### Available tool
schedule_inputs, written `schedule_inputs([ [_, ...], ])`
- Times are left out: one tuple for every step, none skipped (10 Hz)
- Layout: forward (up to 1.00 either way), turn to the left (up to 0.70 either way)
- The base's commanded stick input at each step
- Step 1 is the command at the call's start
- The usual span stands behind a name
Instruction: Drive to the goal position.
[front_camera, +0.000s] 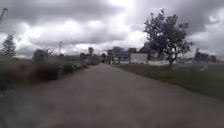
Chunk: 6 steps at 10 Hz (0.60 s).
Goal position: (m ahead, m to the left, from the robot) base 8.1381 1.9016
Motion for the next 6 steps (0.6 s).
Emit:
schedule_inputs([
  [1.0, -0.27],
  [1.0, -0.27],
  [1.0, -0.27],
  [1.0, -0.27],
  [1.0, -0.27],
  [1.0, -0.27],
])
